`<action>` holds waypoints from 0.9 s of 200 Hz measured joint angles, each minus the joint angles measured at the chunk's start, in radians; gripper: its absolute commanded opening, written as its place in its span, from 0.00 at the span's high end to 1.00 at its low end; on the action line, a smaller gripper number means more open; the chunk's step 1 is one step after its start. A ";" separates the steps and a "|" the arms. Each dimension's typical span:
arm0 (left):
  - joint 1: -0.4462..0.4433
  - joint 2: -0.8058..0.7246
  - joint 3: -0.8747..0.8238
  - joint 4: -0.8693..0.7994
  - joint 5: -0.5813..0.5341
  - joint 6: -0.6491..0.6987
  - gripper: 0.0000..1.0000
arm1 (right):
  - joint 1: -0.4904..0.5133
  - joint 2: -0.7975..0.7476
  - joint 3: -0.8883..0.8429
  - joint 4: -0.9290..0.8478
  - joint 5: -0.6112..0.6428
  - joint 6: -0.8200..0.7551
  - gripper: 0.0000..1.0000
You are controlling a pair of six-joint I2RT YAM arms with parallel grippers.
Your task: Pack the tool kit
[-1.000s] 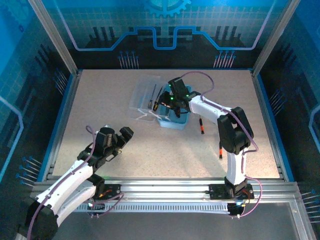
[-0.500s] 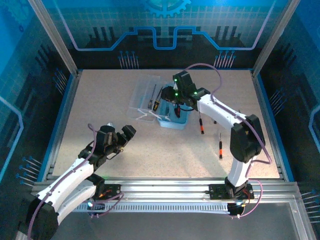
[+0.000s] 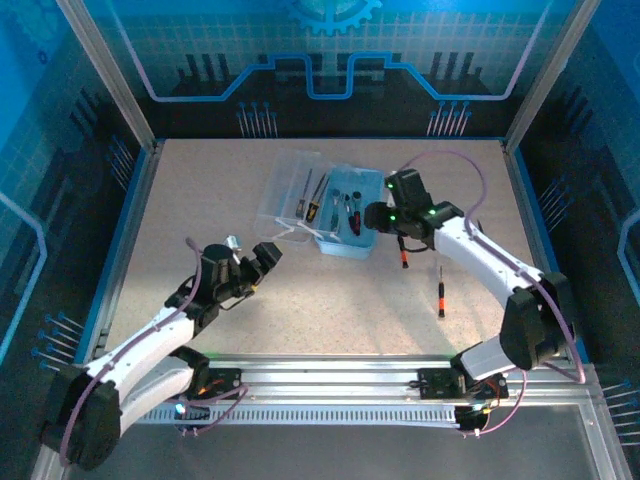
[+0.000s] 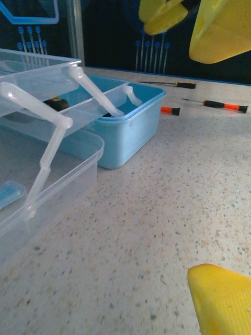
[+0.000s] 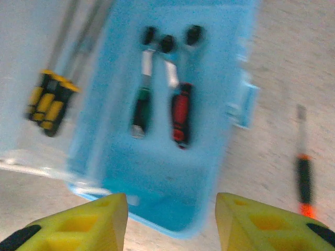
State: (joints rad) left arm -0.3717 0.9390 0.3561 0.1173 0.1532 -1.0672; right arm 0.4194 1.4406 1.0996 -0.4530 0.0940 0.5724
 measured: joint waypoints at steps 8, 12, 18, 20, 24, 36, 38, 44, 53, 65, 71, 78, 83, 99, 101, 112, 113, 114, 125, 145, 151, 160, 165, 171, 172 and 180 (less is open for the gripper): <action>-0.012 0.027 0.000 0.024 0.010 0.004 0.01 | -0.029 -0.033 -0.037 -0.011 0.016 -0.008 0.48; -0.019 0.039 0.001 0.032 0.013 0.008 0.01 | -0.045 -0.048 -0.056 -0.015 0.019 -0.014 0.47; -0.030 0.058 0.002 0.047 0.019 0.015 0.01 | -0.076 -0.077 -0.086 -0.024 0.028 -0.019 0.46; -0.035 0.066 0.003 0.052 0.022 0.018 0.01 | -0.085 -0.085 -0.094 -0.028 0.031 -0.021 0.45; -0.043 0.077 0.005 0.060 0.025 0.021 0.01 | -0.109 -0.102 -0.111 -0.031 0.035 -0.023 0.42; -0.071 0.113 0.014 0.088 0.032 0.029 0.01 | -0.192 -0.151 -0.159 -0.041 0.055 -0.031 0.38; -0.074 0.117 0.015 0.091 0.033 0.030 0.01 | -0.203 -0.156 -0.165 -0.040 0.055 -0.035 0.38; -0.087 0.134 0.023 0.107 0.036 0.032 0.01 | -0.248 -0.177 -0.185 -0.043 0.067 -0.036 0.36; -0.101 0.158 0.037 0.125 0.042 0.037 0.01 | -0.313 -0.199 -0.207 -0.043 0.084 -0.038 0.34; -0.111 0.193 0.066 0.140 0.061 0.039 0.01 | -0.383 -0.208 -0.222 -0.042 0.097 -0.041 0.30; -0.113 0.211 0.083 0.143 0.071 0.041 0.01 | -0.414 -0.203 -0.224 -0.041 0.105 -0.042 0.29; -0.114 0.230 0.105 0.145 0.082 0.046 0.01 | -0.446 -0.193 -0.224 -0.039 0.108 -0.045 0.28; -0.114 0.239 0.117 0.145 0.089 0.046 0.01 | -0.473 -0.181 -0.224 -0.034 0.108 -0.047 0.28; -0.115 0.257 0.151 0.151 0.108 0.049 0.01 | -0.560 -0.125 -0.216 -0.027 0.101 -0.058 0.28; -0.116 0.257 0.153 0.151 0.109 0.049 0.01 | -0.573 -0.114 -0.215 -0.026 0.101 -0.060 0.28; -0.116 0.257 0.159 0.155 0.117 0.049 0.01 | -0.638 -0.067 -0.208 -0.021 0.083 -0.063 0.27; -0.116 0.257 0.159 0.155 0.117 0.049 0.01 | -0.647 -0.061 -0.208 -0.018 0.083 -0.064 0.27; -0.116 0.257 0.159 0.155 0.117 0.049 0.01 | -0.651 -0.058 -0.208 -0.017 0.082 -0.064 0.27; -0.117 0.257 0.159 0.154 0.117 0.049 0.01 | -0.707 -0.016 -0.208 -0.004 0.074 -0.064 0.27; -0.117 0.253 0.154 0.156 0.116 0.045 0.01 | -0.772 0.060 -0.199 0.010 0.055 -0.065 0.26; -0.117 0.247 0.149 0.157 0.116 0.045 0.01 | -0.784 0.083 -0.190 0.010 0.050 -0.066 0.26; -0.117 0.238 0.143 0.154 0.116 0.045 0.01 | -0.802 0.117 -0.177 0.013 0.040 -0.069 0.26; -0.117 0.232 0.140 0.152 0.116 0.045 0.01 | -0.815 0.136 -0.169 0.016 0.032 -0.073 0.26; -0.117 0.223 0.137 0.149 0.114 0.045 0.01 | -0.831 0.156 -0.163 0.022 0.023 -0.073 0.26; -0.117 0.222 0.136 0.149 0.114 0.045 0.01 | -0.833 0.158 -0.163 0.023 0.021 -0.073 0.26; -0.117 0.209 0.131 0.146 0.112 0.045 0.01 | -0.856 0.183 -0.156 0.032 0.002 -0.074 0.27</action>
State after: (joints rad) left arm -0.4892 1.1477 0.4873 0.2630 0.2653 -1.0218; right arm -0.4366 1.6238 0.9436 -0.4213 0.0959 0.4988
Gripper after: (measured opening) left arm 0.992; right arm 0.738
